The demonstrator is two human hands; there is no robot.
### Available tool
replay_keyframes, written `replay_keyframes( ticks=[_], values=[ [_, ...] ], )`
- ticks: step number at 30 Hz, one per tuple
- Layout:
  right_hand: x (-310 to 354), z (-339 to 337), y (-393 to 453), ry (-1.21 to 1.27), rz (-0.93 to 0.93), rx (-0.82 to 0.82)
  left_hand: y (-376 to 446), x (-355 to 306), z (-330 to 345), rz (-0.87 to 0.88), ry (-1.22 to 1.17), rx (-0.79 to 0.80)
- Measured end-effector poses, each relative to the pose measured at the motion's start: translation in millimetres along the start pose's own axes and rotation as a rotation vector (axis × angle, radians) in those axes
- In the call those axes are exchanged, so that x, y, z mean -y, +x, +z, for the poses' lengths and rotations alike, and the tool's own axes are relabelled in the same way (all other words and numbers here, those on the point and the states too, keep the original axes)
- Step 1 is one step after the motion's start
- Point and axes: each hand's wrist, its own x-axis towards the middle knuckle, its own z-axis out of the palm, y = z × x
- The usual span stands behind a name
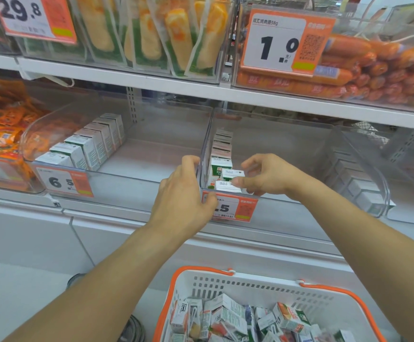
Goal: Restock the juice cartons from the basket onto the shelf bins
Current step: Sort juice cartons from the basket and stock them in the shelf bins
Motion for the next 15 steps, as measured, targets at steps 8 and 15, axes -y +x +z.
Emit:
replay_keyframes(
  ticks=[8,15],
  values=[
    [10,15,7,0.249,0.056,0.030,0,-1,1,0.004,0.010,-0.005],
    [16,18,10,0.217,0.140,0.071,-1,-1,2,0.012,0.013,-0.001]
  ],
)
